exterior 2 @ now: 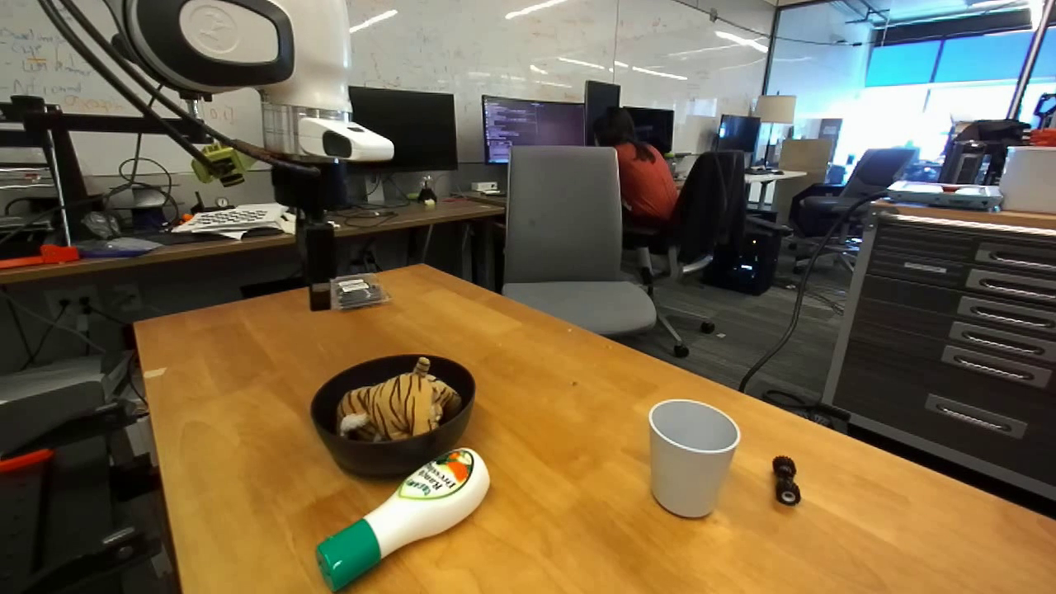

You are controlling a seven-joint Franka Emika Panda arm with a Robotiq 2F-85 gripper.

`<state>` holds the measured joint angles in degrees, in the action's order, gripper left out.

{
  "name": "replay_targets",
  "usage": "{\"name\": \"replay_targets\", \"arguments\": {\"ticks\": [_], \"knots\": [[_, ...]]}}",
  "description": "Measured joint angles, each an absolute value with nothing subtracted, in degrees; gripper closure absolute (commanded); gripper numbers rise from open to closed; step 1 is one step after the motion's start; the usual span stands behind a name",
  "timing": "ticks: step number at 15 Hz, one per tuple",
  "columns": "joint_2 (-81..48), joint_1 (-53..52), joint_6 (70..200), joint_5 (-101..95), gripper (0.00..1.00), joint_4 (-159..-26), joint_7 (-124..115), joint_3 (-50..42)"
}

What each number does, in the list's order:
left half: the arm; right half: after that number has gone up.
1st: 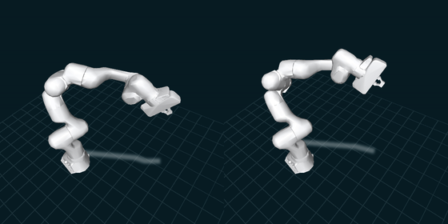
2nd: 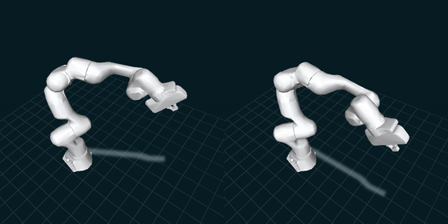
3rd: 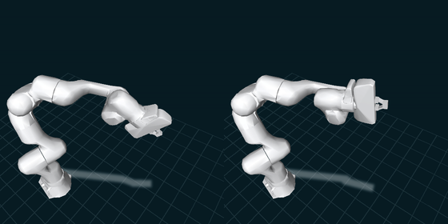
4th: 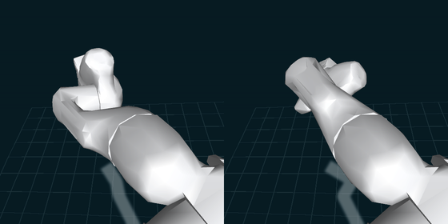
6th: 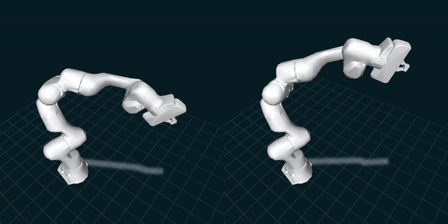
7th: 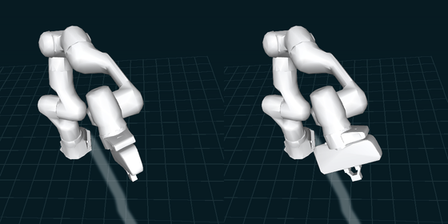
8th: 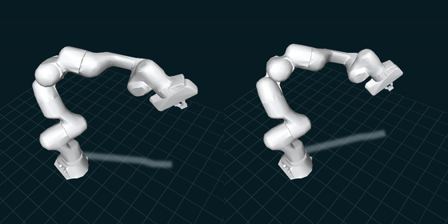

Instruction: Put the toy tiger in the black bowl

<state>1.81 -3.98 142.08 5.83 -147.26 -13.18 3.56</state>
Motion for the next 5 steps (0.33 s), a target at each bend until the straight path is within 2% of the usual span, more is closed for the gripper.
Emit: {"name": "replay_targets", "arguments": {"ticks": [5], "knots": [[2.2, -4.0, 140.9, 6.0, 0.0, -147.3, -12.5, 3.6]]}}
